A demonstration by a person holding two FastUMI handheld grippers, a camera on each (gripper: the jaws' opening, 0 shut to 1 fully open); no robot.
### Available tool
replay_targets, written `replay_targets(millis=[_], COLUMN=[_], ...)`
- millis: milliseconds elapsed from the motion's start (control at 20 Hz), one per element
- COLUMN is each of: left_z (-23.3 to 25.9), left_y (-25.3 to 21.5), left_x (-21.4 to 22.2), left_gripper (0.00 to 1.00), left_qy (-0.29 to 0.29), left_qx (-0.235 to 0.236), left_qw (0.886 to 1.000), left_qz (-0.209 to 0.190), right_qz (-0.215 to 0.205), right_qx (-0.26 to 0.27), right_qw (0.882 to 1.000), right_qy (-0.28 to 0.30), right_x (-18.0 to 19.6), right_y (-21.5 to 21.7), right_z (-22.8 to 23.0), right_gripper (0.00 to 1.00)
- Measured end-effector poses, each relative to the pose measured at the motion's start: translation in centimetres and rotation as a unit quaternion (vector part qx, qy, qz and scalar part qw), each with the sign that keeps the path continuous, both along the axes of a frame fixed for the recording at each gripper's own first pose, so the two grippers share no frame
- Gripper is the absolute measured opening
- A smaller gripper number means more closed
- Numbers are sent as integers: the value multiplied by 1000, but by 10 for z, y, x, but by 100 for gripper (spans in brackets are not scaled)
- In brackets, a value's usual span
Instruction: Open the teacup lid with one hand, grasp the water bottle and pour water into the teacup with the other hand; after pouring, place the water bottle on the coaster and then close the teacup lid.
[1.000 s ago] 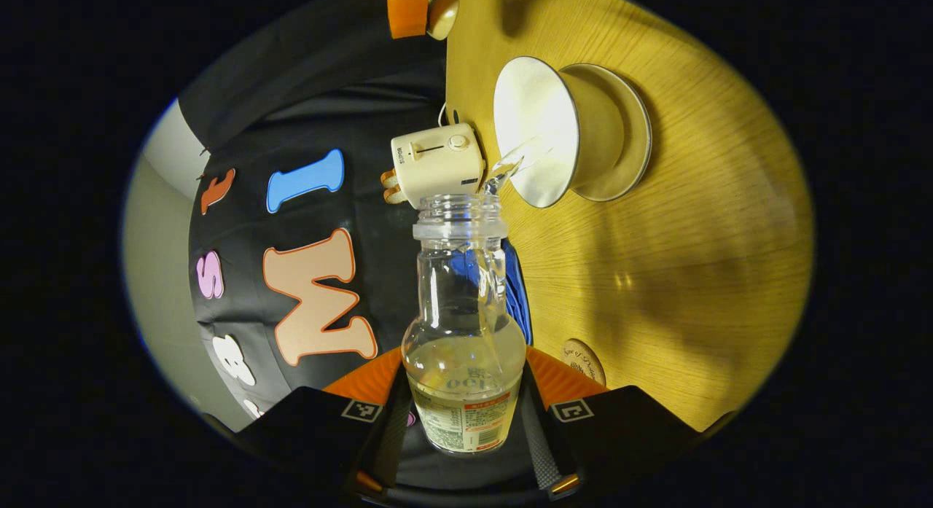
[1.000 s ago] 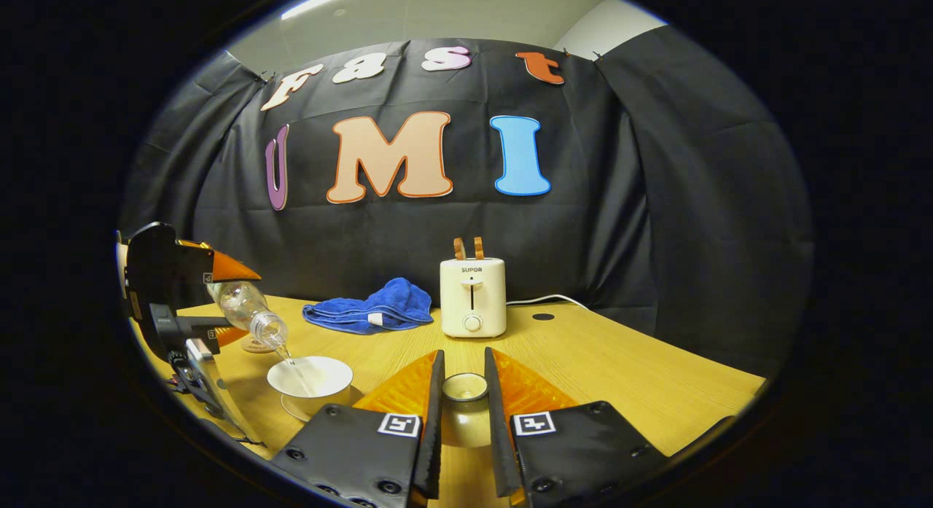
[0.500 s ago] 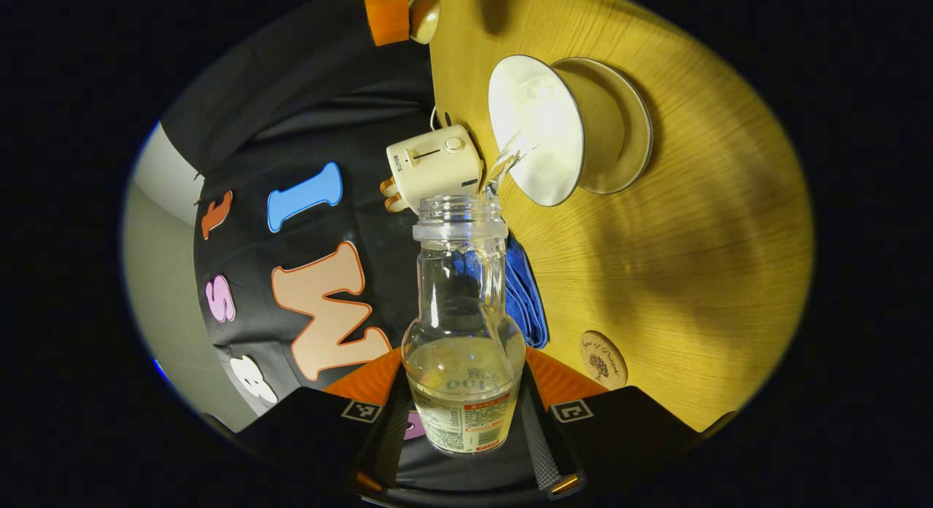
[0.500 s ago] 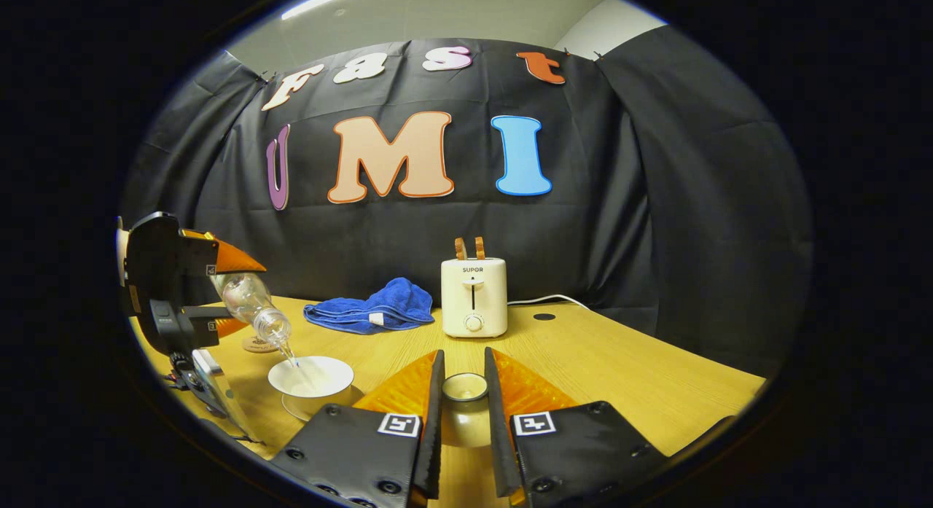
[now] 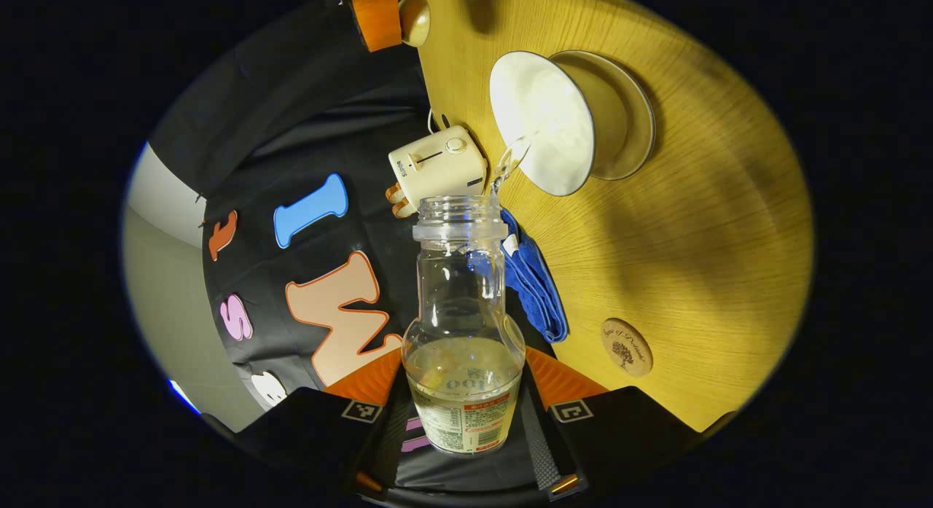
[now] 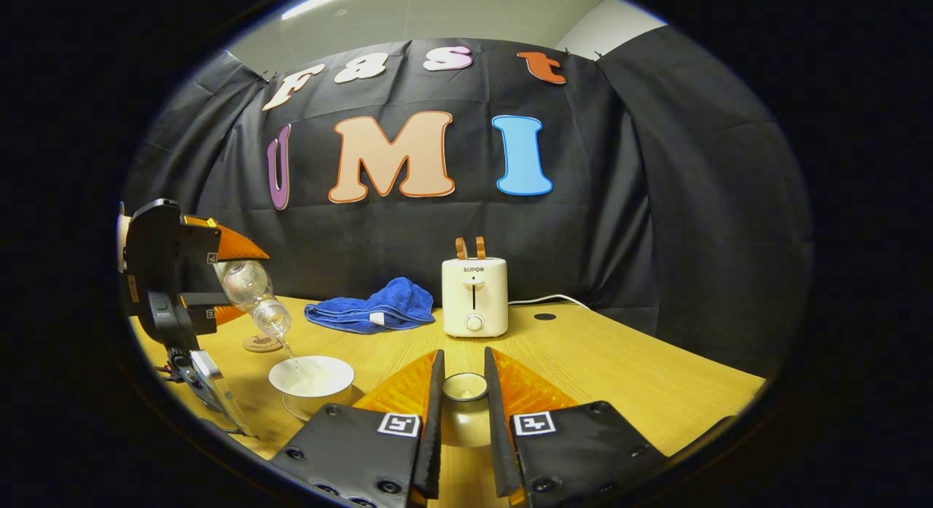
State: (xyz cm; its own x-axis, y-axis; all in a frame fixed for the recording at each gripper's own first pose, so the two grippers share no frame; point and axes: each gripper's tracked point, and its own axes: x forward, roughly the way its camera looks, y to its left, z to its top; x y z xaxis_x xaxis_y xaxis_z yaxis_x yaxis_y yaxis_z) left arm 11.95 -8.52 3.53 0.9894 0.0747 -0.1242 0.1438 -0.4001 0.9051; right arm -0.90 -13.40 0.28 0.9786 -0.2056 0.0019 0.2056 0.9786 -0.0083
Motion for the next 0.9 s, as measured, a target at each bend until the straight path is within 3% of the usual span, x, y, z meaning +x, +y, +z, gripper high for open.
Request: replay_targets(millis=[550,900], left_z=[9,-1], left_y=[-5,-5], left_x=[2,3], left_gripper=[68,68], left_qy=[-7,2], left_qx=[29,-2], left_qw=[1000,1000], left_qz=[-11,-7], right_qz=[3,4], right_qx=[0,0], right_qw=[1000,1000], right_qy=[1,0], right_x=[0,0], right_y=[1,1], right_z=[0,-1], right_gripper=[33,33])
